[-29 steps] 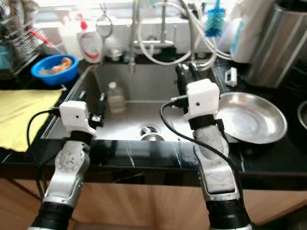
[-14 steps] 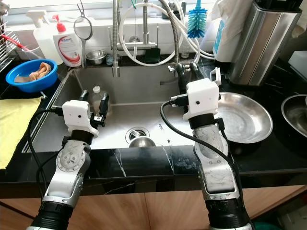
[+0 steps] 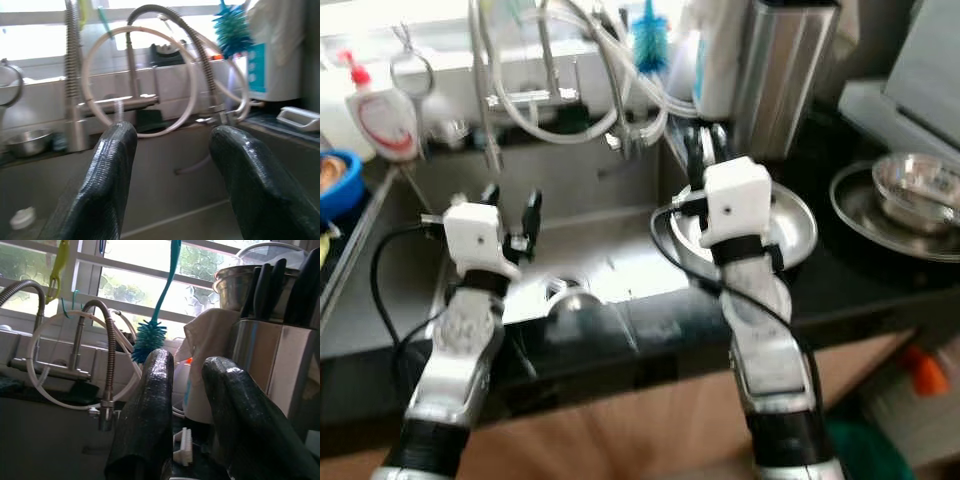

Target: Kitchen organization

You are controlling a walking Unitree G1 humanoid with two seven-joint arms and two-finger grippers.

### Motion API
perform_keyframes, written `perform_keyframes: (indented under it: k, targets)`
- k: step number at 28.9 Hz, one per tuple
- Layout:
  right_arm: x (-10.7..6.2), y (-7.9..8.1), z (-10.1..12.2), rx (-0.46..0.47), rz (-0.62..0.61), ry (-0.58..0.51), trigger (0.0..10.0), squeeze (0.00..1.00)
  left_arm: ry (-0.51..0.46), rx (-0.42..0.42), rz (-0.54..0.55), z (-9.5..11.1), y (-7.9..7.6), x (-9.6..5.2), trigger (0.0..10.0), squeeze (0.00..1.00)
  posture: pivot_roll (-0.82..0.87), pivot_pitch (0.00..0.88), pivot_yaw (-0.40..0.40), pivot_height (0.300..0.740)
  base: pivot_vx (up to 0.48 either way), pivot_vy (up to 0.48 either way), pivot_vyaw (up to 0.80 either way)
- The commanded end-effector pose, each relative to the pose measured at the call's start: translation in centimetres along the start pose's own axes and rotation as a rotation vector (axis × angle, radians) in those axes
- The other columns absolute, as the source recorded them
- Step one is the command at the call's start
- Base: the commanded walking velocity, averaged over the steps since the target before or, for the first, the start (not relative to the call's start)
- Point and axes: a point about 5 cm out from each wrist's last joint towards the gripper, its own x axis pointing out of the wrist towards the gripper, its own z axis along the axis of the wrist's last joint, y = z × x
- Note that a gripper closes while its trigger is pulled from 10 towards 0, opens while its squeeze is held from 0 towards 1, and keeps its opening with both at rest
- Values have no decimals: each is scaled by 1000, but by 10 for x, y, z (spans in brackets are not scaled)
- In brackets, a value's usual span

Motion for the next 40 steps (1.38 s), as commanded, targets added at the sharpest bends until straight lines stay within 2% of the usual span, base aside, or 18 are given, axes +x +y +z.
perform_keyframes:
  k: [1, 6, 8, 10, 20, 24, 31, 32, 38, 40]
  targets:
    - [2, 2, 4, 0, 1, -6, 10000, 0, -1, 15, 15, 0, 6, 0, 10000, 0, -152, 0, 62, 740, 0, 0, 0]
    - [2, 2, 3, 3, -4, 2, 10000, 0, -1, 15, 15, 0, 6, 0, 10000, 0, -152, 0, 62, 740, 0, 0, 0]
    - [3, -8, 0, 49, -56, 45, 10000, 0, -2, 17, 10, 0, 5, 1, 10000, 0, -158, 0, 63, 740, 0, 0, 0]
    - [2, -10, -1, 55, -66, 53, 10000, 0, -4, 36, 5, 1, 5, 1, 10000, 0, -159, 0, 62, 740, 0, 0, 0]
    - [2, -11, 0, 41, -67, 53, 10000, 0, -1, 45, 4, 0, 5, 1, 10000, 0, -158, 0, 62, 740, 0, -444, 0]
    - [3, -12, -1, 48, -77, 71, 10000, 0, -3, 45, 9, 0, 6, 2, 10000, 0, -158, 0, 62, 740, 0, 0, 0]
    - [3, -17, -11, 119, -112, 193, 10000, 8, 1, 42, 2, -1, 5, 2, 10000, 0, -161, 0, 63, 740, 0, 0, 0]
    - [3, -16, -15, 147, -116, 234, 10000, 1000, 1, 40, 0, -1, 4, 1, 10000, 0, -161, 0, 63, 740, 0, 0, 0]
    - [0, -16, -20, 192, -140, 301, 10000, 1000, 5, 37, -6, -2, 3, 1, 10000, 0, -164, 0, 64, 740, 0, 0, 0]
    - [0, -16, -24, 238, -160, 358, 10000, 1000, 6, 37, -7, -2, 3, 1, 10000, 0, -165, 0, 65, 740, 0, 0, 0]
